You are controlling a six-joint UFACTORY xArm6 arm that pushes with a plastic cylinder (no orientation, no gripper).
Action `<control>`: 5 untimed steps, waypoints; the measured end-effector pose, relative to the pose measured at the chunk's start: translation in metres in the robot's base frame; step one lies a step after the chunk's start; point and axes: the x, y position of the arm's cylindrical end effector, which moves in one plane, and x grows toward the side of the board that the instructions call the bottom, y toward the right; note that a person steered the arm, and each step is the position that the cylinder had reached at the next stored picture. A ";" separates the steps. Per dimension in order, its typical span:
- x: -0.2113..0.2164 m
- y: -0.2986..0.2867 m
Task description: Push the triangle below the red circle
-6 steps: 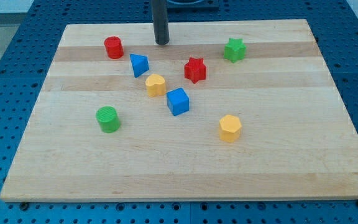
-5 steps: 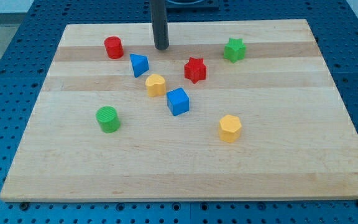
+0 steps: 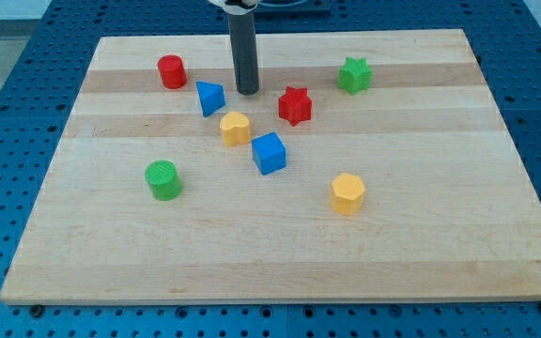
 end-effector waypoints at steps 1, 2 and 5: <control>0.009 -0.020; 0.019 -0.035; 0.058 -0.066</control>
